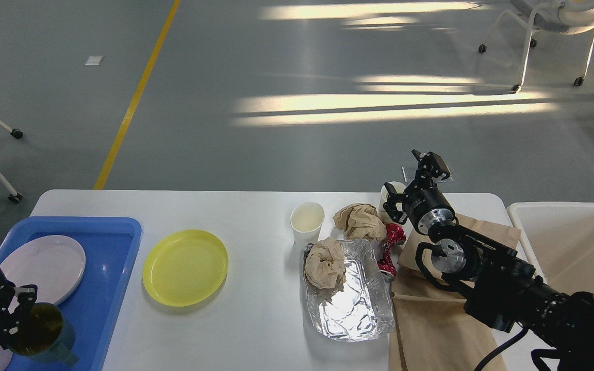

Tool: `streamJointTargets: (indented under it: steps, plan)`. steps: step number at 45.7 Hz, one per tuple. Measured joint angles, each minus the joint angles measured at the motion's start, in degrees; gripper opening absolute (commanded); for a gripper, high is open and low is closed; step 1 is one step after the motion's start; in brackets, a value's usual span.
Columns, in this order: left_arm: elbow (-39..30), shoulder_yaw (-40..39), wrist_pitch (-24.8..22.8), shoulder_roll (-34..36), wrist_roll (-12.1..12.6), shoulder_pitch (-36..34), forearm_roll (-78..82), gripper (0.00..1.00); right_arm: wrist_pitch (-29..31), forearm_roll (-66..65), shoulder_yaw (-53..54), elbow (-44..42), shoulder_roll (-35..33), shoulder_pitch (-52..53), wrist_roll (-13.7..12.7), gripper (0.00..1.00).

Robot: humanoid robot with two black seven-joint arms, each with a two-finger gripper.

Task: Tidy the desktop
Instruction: 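Carry the dark green mug onto the blue tray and lower it, then release the green mug and lift the left gripper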

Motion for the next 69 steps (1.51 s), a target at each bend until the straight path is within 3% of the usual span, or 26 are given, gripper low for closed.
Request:
streamJointTargets:
  steps: [26, 49, 56, 64, 69]
  plan:
    - [3.5, -1.2, 0.0, -0.9, 0.0, 4.2, 0.0, 0.03, 0.0, 0.0, 0.0, 0.0, 0.0, -0.1, 0.0, 1.00]
    - [3.5, -1.9, 0.0, -1.2, -0.1, 5.3, 0.0, 0.22, 0.0, 0.0, 0.0, 0.0, 0.0, 0.0, 0.0, 1.00]
    - [3.5, -1.9, 0.0, -1.1, -0.1, 5.2, 0.0, 0.41, 0.0, 0.0, 0.0, 0.0, 0.0, 0.0, 0.0, 1.00]
    - [3.5, -1.3, 0.0, -1.0, 0.0, 4.1, -0.1, 0.82, 0.0, 0.0, 0.0, 0.0, 0.0, 0.0, 0.0, 1.00]
    - [3.5, -0.9, 0.0, -1.0, 0.6, 3.2, 0.0, 0.87, 0.0, 0.0, 0.0, 0.0, 0.0, 0.0, 0.0, 1.00]
